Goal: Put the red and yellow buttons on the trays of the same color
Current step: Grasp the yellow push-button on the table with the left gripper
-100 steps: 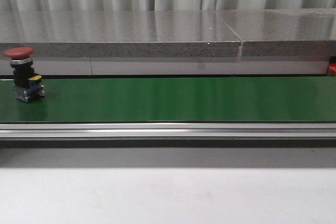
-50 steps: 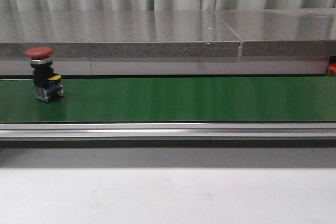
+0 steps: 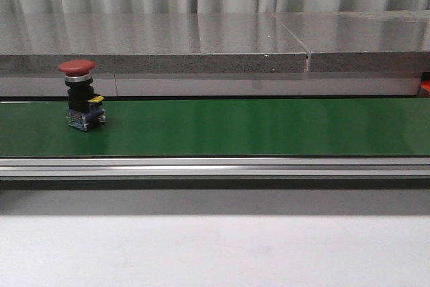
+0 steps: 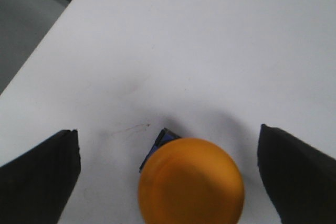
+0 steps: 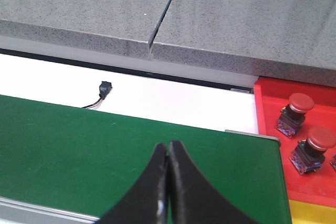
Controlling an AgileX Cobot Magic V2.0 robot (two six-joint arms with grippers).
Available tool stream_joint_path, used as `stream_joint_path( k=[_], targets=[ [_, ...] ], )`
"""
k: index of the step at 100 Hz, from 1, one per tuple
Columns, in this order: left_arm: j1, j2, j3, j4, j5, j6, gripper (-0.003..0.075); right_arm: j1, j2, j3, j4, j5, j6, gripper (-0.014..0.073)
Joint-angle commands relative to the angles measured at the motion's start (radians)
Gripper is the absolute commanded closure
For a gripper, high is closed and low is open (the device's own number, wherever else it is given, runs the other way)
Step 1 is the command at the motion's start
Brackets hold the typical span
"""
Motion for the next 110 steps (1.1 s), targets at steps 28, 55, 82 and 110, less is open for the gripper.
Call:
stream_joint_path(
  k=[28, 55, 82, 110],
  targets=[
    [0.003, -0.059, -0.052, -0.025, 0.006, 0.006, 0.0565, -0.001, -0.004, -0.026, 0.010, -0.059, -0.006, 0.0660],
    [-0.001, -0.141, -0.062, -0.025, 0.065, 0.016, 0.0739, -0.001, -0.004, -0.026, 0.010, -0.059, -0.006, 0.0660],
    [-0.044, -0.289, -0.058, -0.026, 0.145, 0.056, 0.0739, -0.001, -0.004, -0.026, 0.010, -0.059, -0.006, 0.0660],
    [-0.133, -0.418, -0.049, -0.026, 0.264, 0.107, 0.0739, -0.001, -0.004, -0.026, 0.010, -0.059, -0.006, 0.0660]
  ],
)
